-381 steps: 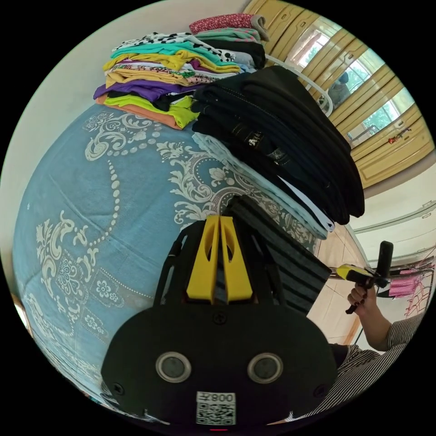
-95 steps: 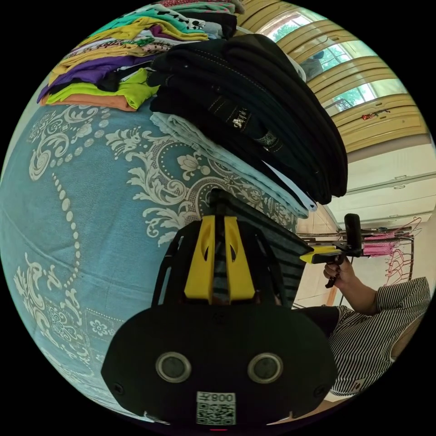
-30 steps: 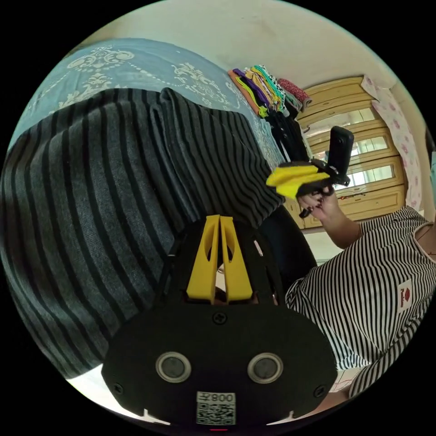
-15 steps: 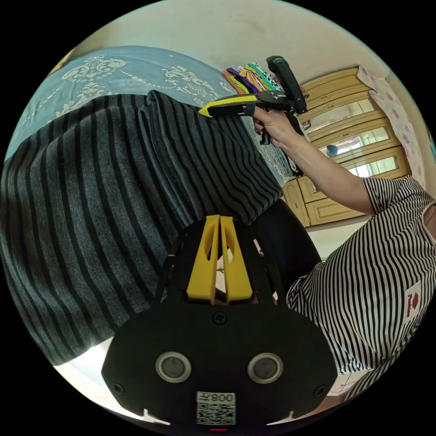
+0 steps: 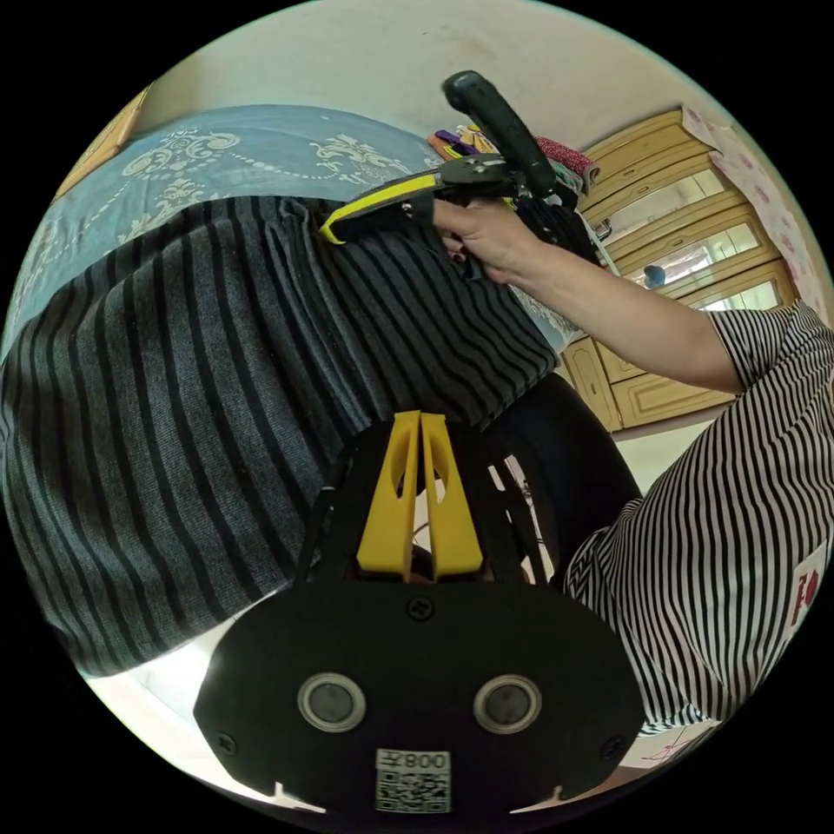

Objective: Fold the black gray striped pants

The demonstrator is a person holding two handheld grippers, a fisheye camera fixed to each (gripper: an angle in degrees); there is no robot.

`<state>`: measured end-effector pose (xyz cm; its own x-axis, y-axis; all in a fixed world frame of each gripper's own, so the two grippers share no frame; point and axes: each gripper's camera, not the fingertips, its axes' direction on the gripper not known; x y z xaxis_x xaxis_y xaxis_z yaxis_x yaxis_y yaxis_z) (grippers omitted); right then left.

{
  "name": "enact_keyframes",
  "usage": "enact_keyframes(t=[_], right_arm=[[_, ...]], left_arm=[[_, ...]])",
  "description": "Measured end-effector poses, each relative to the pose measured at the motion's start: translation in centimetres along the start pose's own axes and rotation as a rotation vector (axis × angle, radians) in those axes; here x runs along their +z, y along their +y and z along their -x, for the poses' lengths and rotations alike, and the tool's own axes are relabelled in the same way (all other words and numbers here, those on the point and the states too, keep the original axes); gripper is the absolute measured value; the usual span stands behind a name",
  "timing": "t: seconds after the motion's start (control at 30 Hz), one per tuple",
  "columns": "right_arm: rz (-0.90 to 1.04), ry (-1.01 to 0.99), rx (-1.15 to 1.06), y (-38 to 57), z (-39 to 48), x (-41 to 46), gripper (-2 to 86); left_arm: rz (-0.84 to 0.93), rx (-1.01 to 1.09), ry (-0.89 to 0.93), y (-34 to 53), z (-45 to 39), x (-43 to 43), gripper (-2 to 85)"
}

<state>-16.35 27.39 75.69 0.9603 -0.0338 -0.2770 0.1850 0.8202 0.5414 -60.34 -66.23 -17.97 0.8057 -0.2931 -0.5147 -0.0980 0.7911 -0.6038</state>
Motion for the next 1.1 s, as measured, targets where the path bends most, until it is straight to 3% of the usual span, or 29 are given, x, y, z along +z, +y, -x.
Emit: enact_keyframes(t=[0.1, 0.3, 0.47, 0.63, 0.7, 0.8, 0.93, 1.0, 1.1], right_arm=[[-0.011, -0.168, 0.13, 0.0, -2.7, -0.7, 0.4], [-0.112, -0.045, 0.111, 3.4, -4.1, -5.3, 2.9], [-0.024, -0.036, 0.112, 6.7, -6.6, -5.6, 5.1], [0.089, 0.107, 0.107, 8.4, -7.7, -1.8, 0.5], [0.067, 0.059, 0.146, 8.8, -9.0, -1.0, 0.3], [0.02, -0.041, 0.24, 9.8, -11.1, -1.7, 0.2], [-0.073, -0.059, 0.27, 14.0, -9.7, -4.5, 0.2], [-0.077, -0.107, 0.266, 16.7, -8.1, -4.9, 0.1], [-0.037, -0.166, 0.284, 21.4, -5.4, -3.6, 0.1]], left_arm=[[-0.001, 0.004, -0.012, 1.0, -0.7, -0.3, 0.1], [-0.034, -0.02, 0.037, 2.7, -1.8, -1.9, 0.1], [-0.18, -0.009, 0.06, 1.6, -2.6, -5.4, 0.2], [-0.217, -0.01, -0.086, -2.6, -2.4, -6.4, 0.1], [-0.151, -0.061, -0.215, -4.3, -1.3, -5.7, 0.1], [-0.152, -0.112, -0.133, -4.1, -1.4, -7.0, 0.1], [-0.179, -0.075, -0.186, -1.3, -5.4, -10.5, 0.1], [-0.182, -0.062, -0.106, 1.1, -8.1, -12.3, 0.1], [-0.114, -0.054, -0.128, 3.4, -11.2, -13.0, 0.1]])
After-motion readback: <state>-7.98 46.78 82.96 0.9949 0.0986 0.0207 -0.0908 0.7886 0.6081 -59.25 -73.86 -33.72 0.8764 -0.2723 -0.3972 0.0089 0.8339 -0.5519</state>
